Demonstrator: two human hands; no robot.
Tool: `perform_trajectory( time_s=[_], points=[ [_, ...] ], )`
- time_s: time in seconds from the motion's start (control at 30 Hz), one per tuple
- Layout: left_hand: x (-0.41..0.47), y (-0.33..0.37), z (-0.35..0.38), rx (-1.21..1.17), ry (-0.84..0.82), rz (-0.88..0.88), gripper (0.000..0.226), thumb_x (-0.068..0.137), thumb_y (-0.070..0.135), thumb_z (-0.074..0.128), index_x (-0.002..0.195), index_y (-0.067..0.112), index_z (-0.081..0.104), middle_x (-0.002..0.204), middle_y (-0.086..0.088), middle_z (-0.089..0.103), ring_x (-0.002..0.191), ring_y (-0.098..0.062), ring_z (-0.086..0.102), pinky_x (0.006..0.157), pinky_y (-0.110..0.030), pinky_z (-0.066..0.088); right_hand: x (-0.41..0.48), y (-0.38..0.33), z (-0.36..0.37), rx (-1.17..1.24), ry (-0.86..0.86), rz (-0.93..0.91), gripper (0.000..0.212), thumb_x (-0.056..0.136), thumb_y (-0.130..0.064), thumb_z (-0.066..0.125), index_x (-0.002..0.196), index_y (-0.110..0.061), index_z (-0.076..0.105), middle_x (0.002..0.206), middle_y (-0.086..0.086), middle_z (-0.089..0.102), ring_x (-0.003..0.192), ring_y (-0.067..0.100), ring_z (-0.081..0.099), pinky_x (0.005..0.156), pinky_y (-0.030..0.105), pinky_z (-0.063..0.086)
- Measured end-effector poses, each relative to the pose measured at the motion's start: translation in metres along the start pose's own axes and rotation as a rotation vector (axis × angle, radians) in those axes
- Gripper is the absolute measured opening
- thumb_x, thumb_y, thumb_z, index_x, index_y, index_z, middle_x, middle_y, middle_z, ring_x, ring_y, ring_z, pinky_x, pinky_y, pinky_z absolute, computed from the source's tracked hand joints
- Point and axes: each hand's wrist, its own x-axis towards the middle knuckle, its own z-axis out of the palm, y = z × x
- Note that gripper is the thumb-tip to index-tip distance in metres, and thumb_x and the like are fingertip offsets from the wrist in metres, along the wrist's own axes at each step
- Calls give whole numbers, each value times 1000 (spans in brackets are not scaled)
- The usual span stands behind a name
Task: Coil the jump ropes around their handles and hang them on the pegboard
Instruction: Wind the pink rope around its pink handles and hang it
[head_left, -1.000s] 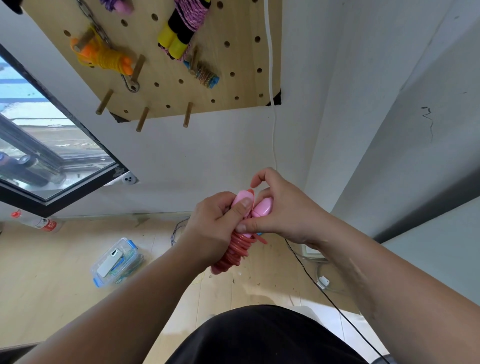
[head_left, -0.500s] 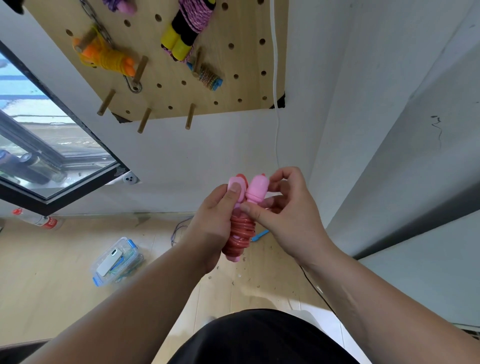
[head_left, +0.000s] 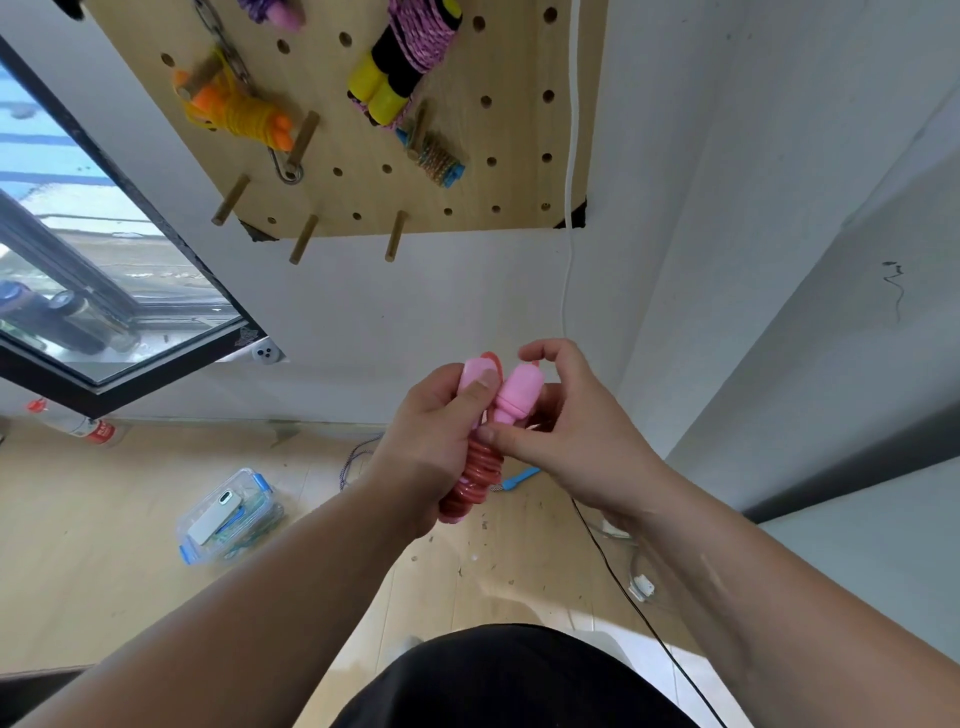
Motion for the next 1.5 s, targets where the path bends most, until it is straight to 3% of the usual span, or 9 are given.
perform_trajectory(
  time_s=[0.1,0.23,0.47,0.6,0.73,0.97,1.17,1.3,1.5],
  points=[
    [3,2,-1,23,-7,11,36,102,42,56,104,7,64,72,-17,55,54,-26,46,53,-39,38,5,-2,-2,19,-28,44,67,67,-38,90,120,-35,48,97,12,74,89,27,71,87,47,58],
    [5,11,-2,103,19,115,29,104,38,53,106,13,68,79,-15,70,62,-24,62,55,-37,51,4,-4,6,305,-4,52,47,80,-39,81,117,-16,63,110,24,68,94,31,68,90,49,53],
    [7,12,-4,63,28,146,19,96,28,66,108,14,65,75,-15,70,58,-32,62,55,-38,52,0,-3,0,326,0,-59,43,77,-26,81,115,-13,68,113,17,71,105,48,63,95,62,52],
    [7,11,-6,45,32,145,24,88,17,66,110,9,64,83,-19,69,61,-29,64,57,-39,55,1,-3,-4,304,-37,-84,35,79,-26,78,112,-15,72,105,16,73,89,25,64,79,36,54],
    [10,12,-9,-120,72,90,13,95,13,58,103,5,64,78,-10,64,62,-22,58,56,-34,50,0,-1,-3,299,1,-103,42,75,-30,82,112,-18,68,100,5,71,83,20,62,74,28,53],
    [7,14,-24,-262,53,-98,23,102,30,54,103,14,71,84,-11,62,69,-26,58,60,-37,51,11,-15,5,-15,73,-308,6,92,-16,71,88,-19,69,88,-5,69,87,18,67,79,41,55],
    [16,12,-47,-397,-132,-209,72,86,66,60,121,3,62,97,-21,61,68,-32,59,55,-36,53,27,-29,33,-149,0,-355,15,96,-12,65,84,-21,61,75,-13,61,69,6,58,65,13,44],
    [24,13,-70,-369,-93,-71,47,84,48,70,127,30,62,116,-22,68,82,-33,69,53,-37,56,49,-33,58,-167,-34,-357,7,94,-22,67,88,-26,66,81,-6,65,78,15,63,70,32,53],
    [59,16,-130,-476,73,36,39,84,28,75,115,9,60,96,-18,61,90,-38,58,78,-60,51,98,-46,92,-214,-3,-297,11,90,-20,74,82,-26,69,81,-7,66,82,16,65,79,44,56]
  ],
)
